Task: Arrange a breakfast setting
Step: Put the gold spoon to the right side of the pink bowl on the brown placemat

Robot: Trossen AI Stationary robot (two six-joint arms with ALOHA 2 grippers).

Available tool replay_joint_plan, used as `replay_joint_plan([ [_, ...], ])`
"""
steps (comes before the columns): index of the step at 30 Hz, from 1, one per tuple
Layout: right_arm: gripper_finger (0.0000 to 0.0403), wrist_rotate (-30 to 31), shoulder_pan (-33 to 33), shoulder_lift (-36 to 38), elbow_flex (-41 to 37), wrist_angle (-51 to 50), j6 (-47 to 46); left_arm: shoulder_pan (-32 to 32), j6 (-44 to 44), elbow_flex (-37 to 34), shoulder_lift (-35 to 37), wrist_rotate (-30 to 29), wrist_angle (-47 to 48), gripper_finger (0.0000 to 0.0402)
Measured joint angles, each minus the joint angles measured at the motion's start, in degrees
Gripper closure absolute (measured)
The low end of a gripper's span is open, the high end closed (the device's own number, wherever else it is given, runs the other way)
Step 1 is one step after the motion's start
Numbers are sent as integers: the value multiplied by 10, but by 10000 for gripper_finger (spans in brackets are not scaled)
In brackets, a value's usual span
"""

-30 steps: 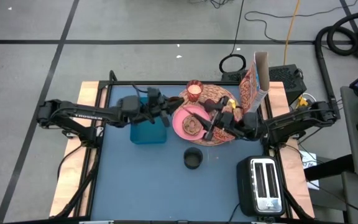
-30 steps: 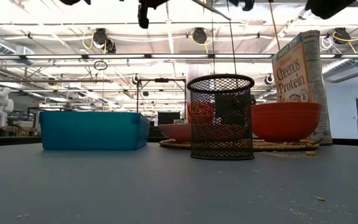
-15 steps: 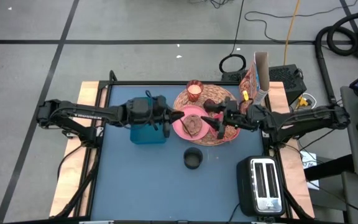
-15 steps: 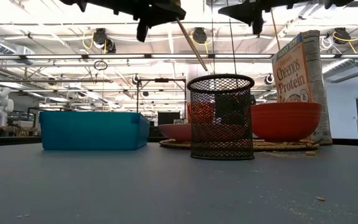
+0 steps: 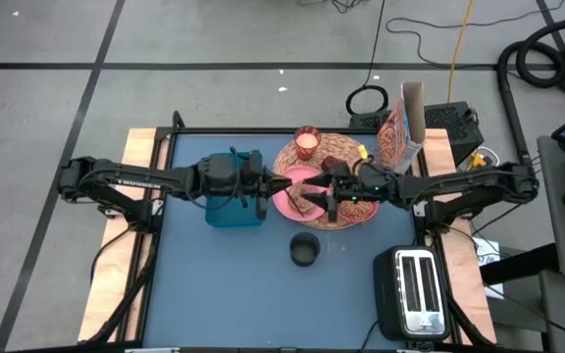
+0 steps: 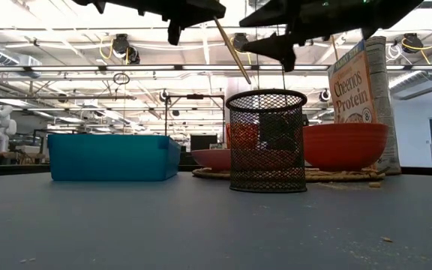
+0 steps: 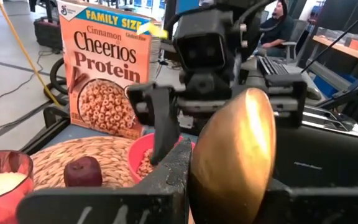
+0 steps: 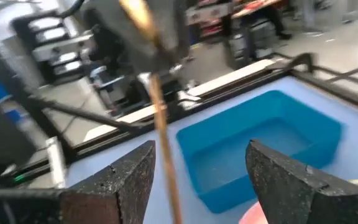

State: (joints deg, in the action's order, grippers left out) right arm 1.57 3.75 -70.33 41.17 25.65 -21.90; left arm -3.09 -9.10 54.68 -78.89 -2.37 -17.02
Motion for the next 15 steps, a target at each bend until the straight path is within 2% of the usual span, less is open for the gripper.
replay_joint_plan([
  [4,165,-62,3,-38,0,59,-3,0,0,0,0,0,0,366],
  [15,165,-64,4,-102,0,114,-21,0,0,0,0,0,2,366],
])
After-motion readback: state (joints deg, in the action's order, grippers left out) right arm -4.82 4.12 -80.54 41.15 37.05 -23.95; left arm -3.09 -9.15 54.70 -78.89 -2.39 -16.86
